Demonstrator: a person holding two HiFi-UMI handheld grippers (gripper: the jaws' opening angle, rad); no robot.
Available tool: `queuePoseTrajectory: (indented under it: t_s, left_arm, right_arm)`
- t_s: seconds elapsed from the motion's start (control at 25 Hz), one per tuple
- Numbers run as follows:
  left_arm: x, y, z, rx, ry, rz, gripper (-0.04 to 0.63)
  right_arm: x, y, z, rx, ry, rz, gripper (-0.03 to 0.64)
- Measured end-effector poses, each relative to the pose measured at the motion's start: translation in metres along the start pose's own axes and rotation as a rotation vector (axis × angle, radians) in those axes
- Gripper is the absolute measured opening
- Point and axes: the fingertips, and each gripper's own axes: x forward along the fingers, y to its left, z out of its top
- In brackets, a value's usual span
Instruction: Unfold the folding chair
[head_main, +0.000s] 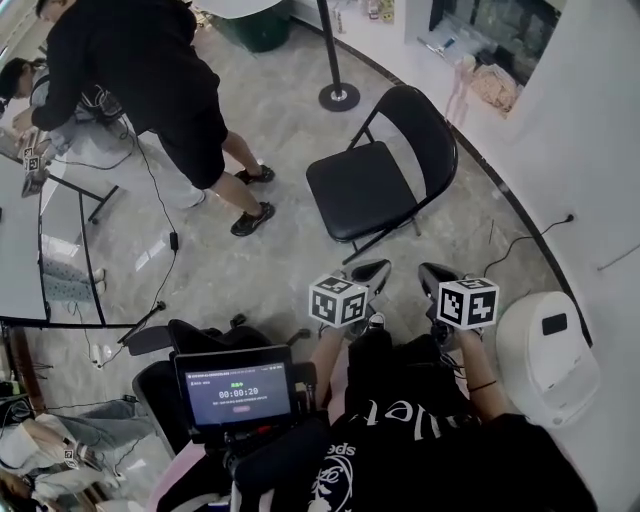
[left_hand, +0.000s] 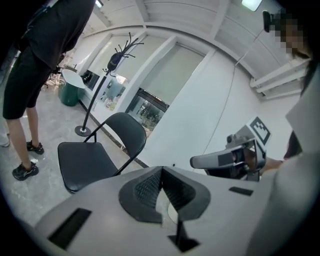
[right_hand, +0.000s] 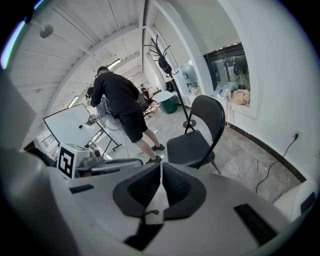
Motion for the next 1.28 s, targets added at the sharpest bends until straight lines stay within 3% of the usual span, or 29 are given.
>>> queuePoseTrajectory:
  t_s: [0.36, 0.92, 1.28]
  left_arm:
    - [0.0, -0.03, -0.019, 0.004, -0.011, 0.031, 0.003]
    - [0.001, -0.163, -0.099, 0.006, -0.051, 0.032, 0.003]
    - [-0.027, -0.192, -0.122, 0.016, -0.084, 0.075, 0.003]
  right_arm:
    - [-0.027, -0.005, -0.025, -0.008, -0.01, 0.026, 0.026]
    - [-0.142, -0.036, -0.126, -0.006, -0.048, 0.047, 0.026]
    - [-0.171, -0.018, -0.149, -0.05, -0.06, 0.09, 0.026]
